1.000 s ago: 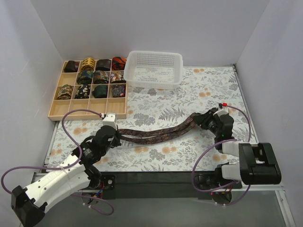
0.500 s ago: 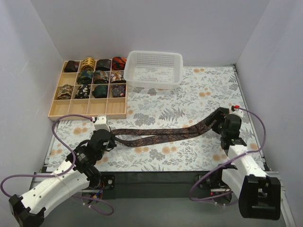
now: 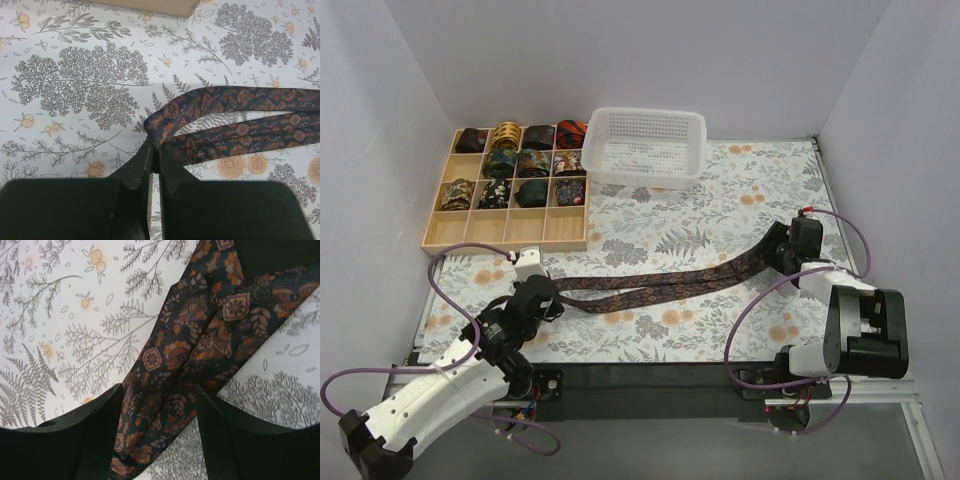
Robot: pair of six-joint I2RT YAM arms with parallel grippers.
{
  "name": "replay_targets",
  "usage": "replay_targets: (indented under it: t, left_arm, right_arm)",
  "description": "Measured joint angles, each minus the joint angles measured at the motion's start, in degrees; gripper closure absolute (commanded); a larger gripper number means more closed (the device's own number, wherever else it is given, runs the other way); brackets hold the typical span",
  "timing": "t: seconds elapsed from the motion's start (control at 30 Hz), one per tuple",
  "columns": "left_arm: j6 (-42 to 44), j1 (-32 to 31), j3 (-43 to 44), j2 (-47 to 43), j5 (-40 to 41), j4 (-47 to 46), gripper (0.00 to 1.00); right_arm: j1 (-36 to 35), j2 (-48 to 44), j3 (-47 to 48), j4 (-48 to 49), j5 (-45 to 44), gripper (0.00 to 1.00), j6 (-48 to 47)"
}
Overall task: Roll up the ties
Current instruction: Flatten the tie
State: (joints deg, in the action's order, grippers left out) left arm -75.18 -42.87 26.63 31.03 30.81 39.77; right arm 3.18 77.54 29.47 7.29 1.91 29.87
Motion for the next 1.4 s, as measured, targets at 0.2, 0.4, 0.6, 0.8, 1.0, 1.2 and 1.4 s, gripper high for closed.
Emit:
replay_targets:
  t: [0.2,0.4,0.6,0.8,1.0,1.2,1.4]
  left_arm:
    - [-1.8,0.0,0.0,3.0,0.8,-0.1,1.00]
    - [0.0,0.5,0.0,10.3,0.7,-8.3,1.00]
    - [6.0,4.2,0.1,15.9,-1.2,-17.9,0.53]
    - [4.3,5.0,0.4,10.2,-4.8,-13.7,0.41]
    - [2.2,5.6,0.4,7.5,-6.2,-8.7,0.43]
    - [4.5,10.7,0.3,14.5,-9.5,-9.4,0.43]
    - [8.8,15.2,0.7,15.1,-13.0,-9.8,0.43]
  right_arm:
    - [3.2,9.2,6.0,4.7,4.0,0.45,2.7]
    - [6.6,18.8,14.5,7.3,7.7,0.45,4.9]
    - [7.3,18.0,15.8,5.4,9.0,0.45,3.0]
    - [0.2,4.0,14.3,0.3,9.3,0.47,-5.9]
    - [-21.3,4.5,17.4,-3.8,13.3,0.46,-21.7]
    - [-37.4,20.5,34.0,-10.1,16.5,0.50,-40.3]
    - [-43.0,28.6,39.4,-15.0,17.7,0.55,-48.8]
